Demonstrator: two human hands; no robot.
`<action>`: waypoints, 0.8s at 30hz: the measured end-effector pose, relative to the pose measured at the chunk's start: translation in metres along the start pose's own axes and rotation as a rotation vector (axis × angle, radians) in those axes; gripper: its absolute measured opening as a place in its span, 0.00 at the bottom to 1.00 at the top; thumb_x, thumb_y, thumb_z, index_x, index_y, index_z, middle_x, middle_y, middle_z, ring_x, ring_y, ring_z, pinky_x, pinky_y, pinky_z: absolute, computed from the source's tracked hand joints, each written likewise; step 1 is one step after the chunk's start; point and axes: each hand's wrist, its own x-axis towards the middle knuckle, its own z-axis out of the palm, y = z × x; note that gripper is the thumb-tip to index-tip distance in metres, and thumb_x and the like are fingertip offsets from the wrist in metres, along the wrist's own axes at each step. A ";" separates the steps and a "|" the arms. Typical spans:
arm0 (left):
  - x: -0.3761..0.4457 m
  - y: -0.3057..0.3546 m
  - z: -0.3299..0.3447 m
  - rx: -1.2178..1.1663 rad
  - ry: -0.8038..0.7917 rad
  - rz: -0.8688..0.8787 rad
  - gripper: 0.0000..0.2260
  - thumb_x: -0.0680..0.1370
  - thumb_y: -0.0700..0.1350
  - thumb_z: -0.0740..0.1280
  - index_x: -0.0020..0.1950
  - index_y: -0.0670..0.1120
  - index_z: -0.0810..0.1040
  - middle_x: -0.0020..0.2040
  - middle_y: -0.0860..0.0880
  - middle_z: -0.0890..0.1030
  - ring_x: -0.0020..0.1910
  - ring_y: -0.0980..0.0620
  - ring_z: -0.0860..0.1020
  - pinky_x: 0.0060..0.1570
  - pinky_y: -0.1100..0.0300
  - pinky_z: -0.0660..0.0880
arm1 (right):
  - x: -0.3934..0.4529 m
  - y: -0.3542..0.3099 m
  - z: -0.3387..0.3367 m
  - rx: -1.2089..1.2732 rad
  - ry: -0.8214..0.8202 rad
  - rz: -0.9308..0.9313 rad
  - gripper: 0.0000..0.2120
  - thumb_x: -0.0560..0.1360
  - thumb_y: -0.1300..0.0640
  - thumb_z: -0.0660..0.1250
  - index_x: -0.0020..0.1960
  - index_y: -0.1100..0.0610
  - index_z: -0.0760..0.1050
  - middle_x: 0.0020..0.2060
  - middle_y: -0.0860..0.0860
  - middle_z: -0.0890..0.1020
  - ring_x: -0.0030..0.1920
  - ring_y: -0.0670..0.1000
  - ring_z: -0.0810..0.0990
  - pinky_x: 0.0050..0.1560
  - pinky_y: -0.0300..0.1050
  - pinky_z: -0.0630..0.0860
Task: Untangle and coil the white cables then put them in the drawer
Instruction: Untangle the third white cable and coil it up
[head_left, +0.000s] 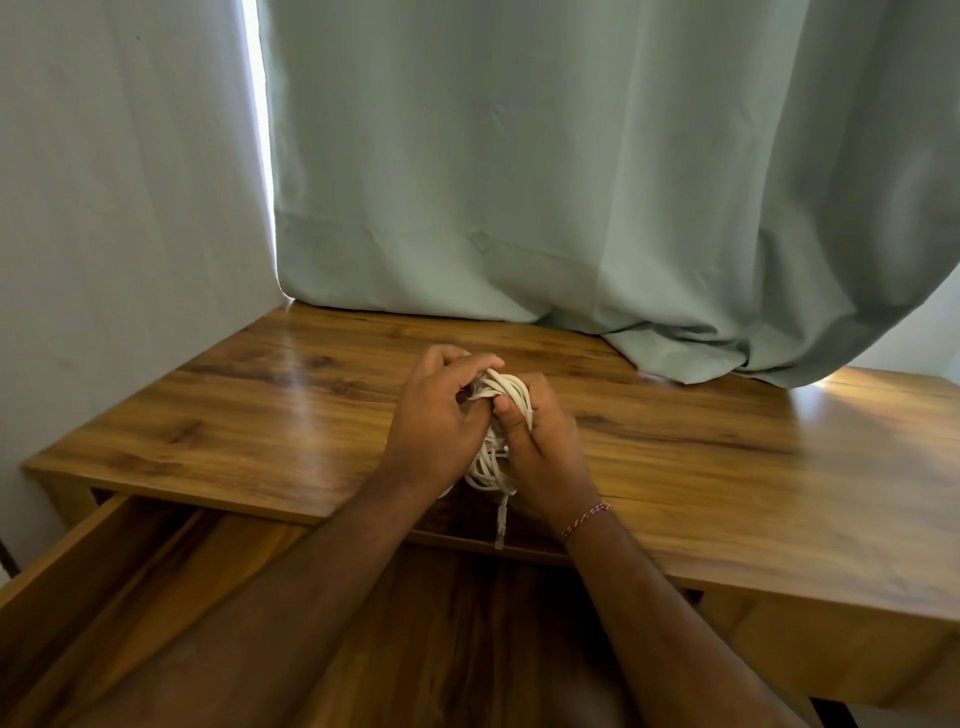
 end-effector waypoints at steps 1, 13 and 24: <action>-0.003 0.000 -0.004 0.001 0.030 0.015 0.17 0.77 0.35 0.71 0.64 0.49 0.83 0.57 0.52 0.78 0.57 0.58 0.78 0.55 0.64 0.78 | -0.001 -0.001 0.003 -0.039 -0.005 -0.037 0.13 0.84 0.44 0.57 0.59 0.51 0.74 0.47 0.45 0.79 0.46 0.44 0.78 0.44 0.35 0.73; -0.022 0.004 -0.005 -0.223 0.254 -0.014 0.14 0.76 0.29 0.71 0.55 0.47 0.81 0.56 0.54 0.85 0.58 0.56 0.83 0.58 0.59 0.80 | -0.005 -0.006 0.013 -0.283 0.065 -0.167 0.12 0.83 0.56 0.56 0.59 0.61 0.75 0.54 0.55 0.77 0.53 0.51 0.75 0.53 0.43 0.75; -0.017 0.003 -0.016 -0.330 -0.118 -0.159 0.14 0.80 0.37 0.69 0.65 0.47 0.77 0.53 0.51 0.85 0.51 0.52 0.84 0.51 0.51 0.82 | -0.007 -0.008 0.002 -0.168 0.040 -0.013 0.06 0.82 0.57 0.60 0.57 0.57 0.73 0.44 0.48 0.80 0.40 0.42 0.77 0.38 0.31 0.71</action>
